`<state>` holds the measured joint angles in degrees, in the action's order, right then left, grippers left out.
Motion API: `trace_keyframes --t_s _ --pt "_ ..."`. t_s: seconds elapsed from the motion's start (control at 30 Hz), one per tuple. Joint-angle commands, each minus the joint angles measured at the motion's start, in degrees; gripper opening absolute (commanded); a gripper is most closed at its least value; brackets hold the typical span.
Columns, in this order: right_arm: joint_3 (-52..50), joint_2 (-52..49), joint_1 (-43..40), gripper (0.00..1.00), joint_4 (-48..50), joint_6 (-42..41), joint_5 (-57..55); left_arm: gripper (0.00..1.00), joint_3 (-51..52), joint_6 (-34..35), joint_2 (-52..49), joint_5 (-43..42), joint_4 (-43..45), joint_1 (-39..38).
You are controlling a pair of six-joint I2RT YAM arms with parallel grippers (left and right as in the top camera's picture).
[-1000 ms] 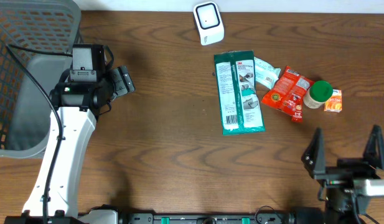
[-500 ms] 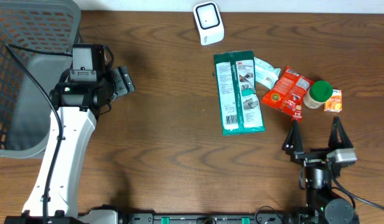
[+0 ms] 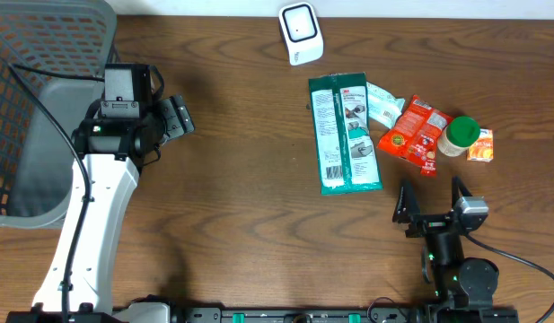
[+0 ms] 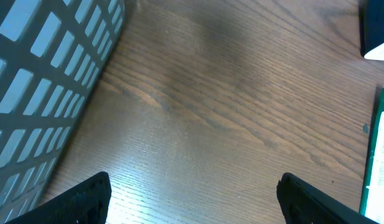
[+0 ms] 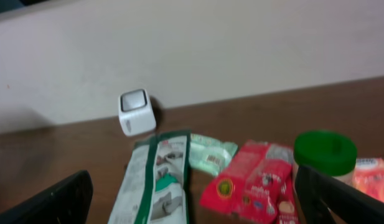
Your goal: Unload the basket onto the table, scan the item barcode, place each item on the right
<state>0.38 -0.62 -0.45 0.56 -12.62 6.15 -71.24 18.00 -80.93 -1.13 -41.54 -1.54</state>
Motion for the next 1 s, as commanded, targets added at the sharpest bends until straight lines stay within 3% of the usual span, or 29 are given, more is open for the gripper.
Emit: trace_keyframes --t_s 0.0,0.97 --pt "-0.1 0.3 0.5 0.99 -3.2 -0.6 -0.2 0.86 -0.6 -0.2 0.0 0.5 0.0 0.3" --pt "-0.1 0.3 0.5 0.99 -4.3 -0.6 -0.3 0.86 -0.6 -0.2 0.0 0.6 0.0 0.2"
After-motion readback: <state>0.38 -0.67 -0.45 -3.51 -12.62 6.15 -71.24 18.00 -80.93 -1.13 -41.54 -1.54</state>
